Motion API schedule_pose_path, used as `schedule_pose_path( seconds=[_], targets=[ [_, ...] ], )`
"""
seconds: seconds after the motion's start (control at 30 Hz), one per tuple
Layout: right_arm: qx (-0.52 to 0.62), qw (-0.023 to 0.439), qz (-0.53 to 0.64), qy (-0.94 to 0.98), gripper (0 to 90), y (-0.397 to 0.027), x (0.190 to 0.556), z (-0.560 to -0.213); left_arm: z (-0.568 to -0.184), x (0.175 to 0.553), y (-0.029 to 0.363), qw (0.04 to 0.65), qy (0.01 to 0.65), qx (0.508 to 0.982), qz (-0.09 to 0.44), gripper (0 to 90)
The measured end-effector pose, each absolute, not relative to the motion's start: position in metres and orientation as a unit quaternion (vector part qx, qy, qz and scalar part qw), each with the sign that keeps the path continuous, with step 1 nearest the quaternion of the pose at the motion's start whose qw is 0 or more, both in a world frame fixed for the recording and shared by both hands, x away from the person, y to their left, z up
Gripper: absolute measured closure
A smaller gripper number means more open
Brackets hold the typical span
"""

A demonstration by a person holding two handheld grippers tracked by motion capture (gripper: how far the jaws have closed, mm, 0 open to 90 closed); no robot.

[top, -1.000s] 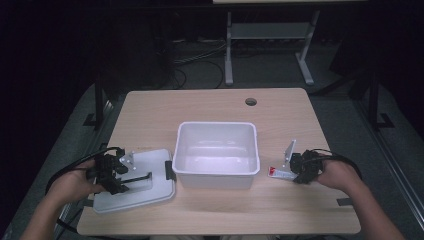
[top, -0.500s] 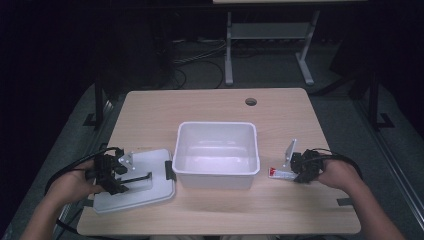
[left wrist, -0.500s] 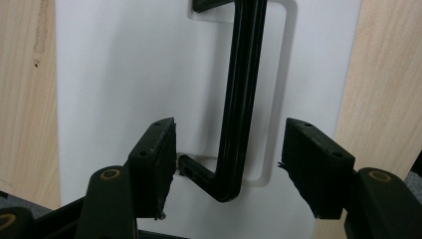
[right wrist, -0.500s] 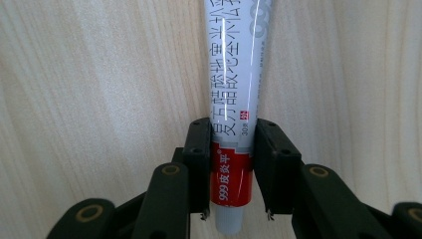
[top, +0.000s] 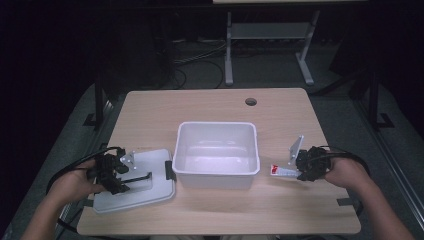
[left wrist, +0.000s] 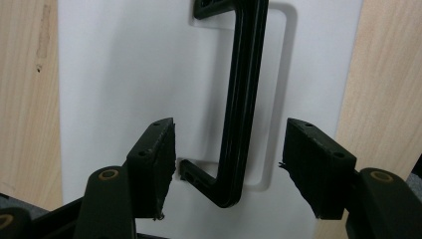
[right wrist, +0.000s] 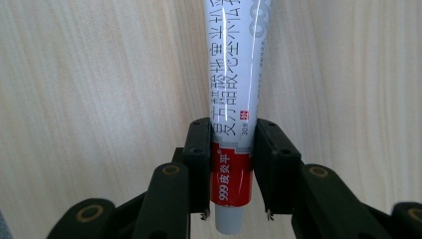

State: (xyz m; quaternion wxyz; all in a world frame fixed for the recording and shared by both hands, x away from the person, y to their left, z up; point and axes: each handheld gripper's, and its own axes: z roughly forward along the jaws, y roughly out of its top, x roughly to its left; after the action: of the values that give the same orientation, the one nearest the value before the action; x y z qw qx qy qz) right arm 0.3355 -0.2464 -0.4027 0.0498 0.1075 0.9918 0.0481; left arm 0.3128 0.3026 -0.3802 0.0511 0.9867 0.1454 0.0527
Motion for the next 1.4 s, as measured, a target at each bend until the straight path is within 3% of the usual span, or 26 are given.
schedule_pose_path(
  seconds=[1.4],
  targets=[
    [0.052,0.067,0.040,0.996,69.0,-0.226,0.322,-0.307,-0.378,0.310,0.306,0.052,0.146,0.986,0.055,35.7]
  ],
)
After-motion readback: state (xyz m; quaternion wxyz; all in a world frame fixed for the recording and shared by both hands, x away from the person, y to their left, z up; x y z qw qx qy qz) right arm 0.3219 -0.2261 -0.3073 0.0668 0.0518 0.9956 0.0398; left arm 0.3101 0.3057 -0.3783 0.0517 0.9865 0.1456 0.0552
